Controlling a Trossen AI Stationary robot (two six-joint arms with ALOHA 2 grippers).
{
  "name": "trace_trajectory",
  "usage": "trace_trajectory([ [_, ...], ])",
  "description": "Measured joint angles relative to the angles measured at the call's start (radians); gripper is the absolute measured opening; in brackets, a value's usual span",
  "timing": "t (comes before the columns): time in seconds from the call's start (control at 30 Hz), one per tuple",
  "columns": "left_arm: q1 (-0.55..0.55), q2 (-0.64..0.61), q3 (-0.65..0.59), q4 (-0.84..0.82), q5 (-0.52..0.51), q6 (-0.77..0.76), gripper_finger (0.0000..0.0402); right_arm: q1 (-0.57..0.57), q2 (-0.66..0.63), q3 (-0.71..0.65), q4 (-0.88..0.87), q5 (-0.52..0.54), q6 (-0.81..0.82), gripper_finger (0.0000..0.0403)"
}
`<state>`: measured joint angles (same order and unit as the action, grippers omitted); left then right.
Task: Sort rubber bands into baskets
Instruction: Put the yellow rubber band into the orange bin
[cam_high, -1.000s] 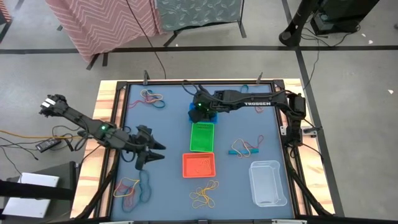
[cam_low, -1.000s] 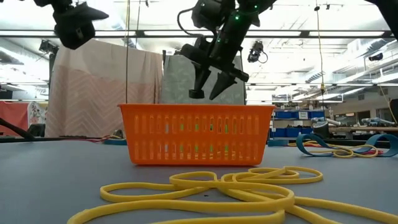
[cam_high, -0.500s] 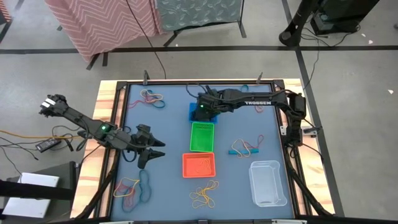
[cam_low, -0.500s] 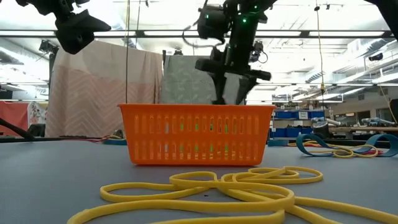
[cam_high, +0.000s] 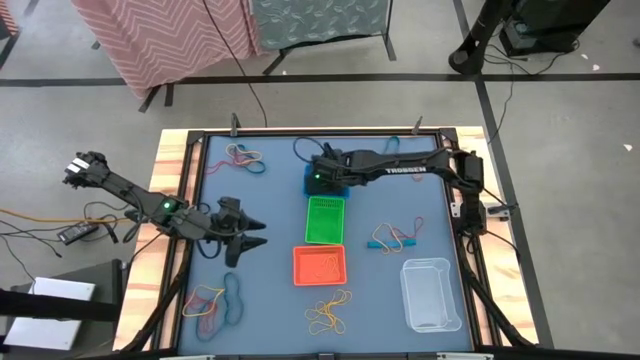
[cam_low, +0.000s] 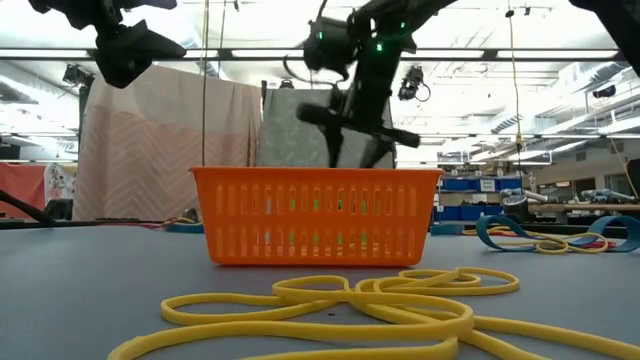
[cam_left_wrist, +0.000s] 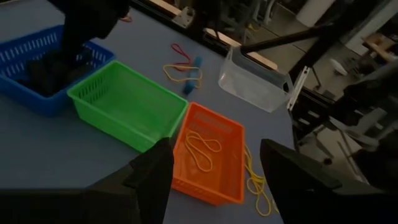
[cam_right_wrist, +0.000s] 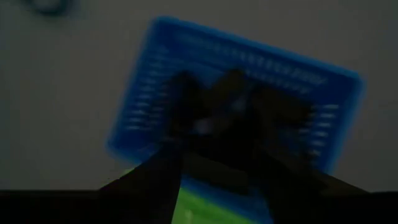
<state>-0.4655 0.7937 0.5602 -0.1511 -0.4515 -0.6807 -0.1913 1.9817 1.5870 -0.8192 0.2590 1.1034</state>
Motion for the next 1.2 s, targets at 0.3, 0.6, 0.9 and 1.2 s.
trace_trajectory([
  [0.3, 0.002, 0.000, -0.002, -0.006, -0.001, 0.023, 0.0241, 0.073, -0.098, 0.000, 0.056, 0.007, -0.162, 0.0204],
  [0.6, 0.002, 0.001, -0.056, -0.006, 0.000, -0.010, 0.0241, 0.485, -0.123, -0.001, 0.090, -0.330, -0.185, 0.0203],
  [0.9, 0.015, 0.020, -0.060, 0.020, 0.001, 0.000, 0.0241, 0.797, 0.010, -0.001, 0.104, -0.148, -0.164, 0.0203],
  [1.2, 0.054, 0.104, -0.060, 0.210, 0.016, -0.036, 0.0241, 0.757, 0.130, -0.002, 0.048, -0.051, -0.453, 0.0203],
])
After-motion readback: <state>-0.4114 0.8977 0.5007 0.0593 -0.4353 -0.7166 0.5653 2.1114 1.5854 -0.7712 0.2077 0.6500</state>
